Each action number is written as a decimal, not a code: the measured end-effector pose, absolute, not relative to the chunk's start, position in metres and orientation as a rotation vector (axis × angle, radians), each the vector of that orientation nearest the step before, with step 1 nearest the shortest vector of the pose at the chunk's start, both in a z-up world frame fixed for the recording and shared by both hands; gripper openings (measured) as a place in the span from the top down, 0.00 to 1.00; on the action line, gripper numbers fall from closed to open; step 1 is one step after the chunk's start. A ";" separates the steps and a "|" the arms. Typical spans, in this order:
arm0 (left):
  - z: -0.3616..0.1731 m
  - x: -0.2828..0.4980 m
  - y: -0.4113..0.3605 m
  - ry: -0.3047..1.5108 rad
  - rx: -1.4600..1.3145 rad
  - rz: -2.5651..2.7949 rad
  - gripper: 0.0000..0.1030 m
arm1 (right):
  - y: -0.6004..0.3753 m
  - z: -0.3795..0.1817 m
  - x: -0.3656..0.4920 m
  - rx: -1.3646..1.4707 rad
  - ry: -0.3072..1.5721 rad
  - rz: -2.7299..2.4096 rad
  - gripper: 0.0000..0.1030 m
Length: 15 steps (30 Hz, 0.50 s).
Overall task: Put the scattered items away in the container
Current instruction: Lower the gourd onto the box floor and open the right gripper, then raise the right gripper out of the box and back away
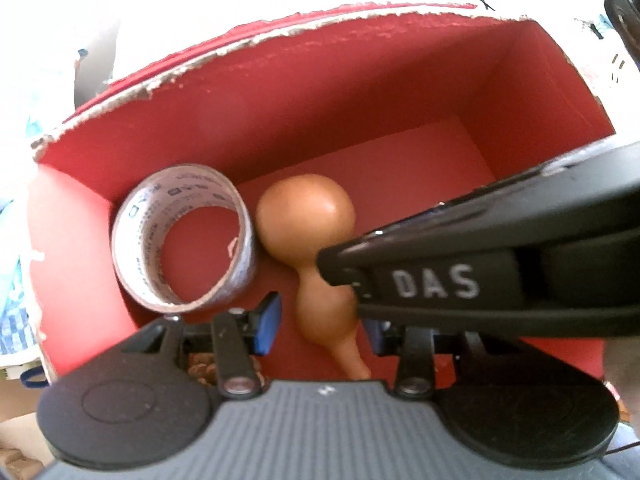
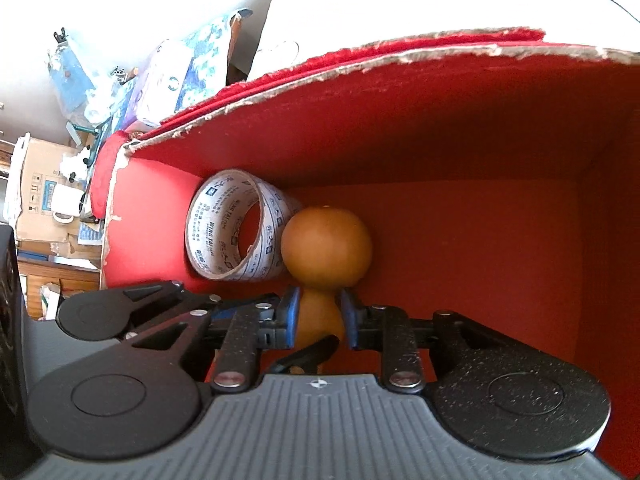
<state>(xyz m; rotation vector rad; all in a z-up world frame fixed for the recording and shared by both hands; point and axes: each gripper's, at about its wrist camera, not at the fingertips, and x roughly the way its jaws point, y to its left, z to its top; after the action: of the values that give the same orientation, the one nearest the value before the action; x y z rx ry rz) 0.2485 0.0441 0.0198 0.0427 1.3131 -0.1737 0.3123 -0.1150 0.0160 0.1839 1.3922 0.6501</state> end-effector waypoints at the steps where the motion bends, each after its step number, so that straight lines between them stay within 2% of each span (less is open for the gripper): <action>1: 0.020 0.247 0.044 1.312 0.038 -0.170 0.60 | -0.118 0.017 0.312 0.183 1.389 0.648 0.75; 7: 0.028 0.240 0.053 1.303 0.021 -0.153 0.60 | -0.119 0.031 0.309 0.171 1.364 0.632 0.75; 11: 0.034 0.227 0.057 1.284 0.016 -0.148 0.48 | -0.104 0.041 0.301 0.175 1.350 0.616 0.75; 15: 0.042 0.223 0.054 1.255 0.032 -0.127 0.43 | -0.108 0.045 0.295 0.182 1.337 0.599 0.75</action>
<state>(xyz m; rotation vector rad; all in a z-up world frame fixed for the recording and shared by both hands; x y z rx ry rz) 0.2231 0.0541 0.0416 0.0321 1.2546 -0.1274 0.2953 -0.1083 0.0447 0.1815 1.3367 0.5985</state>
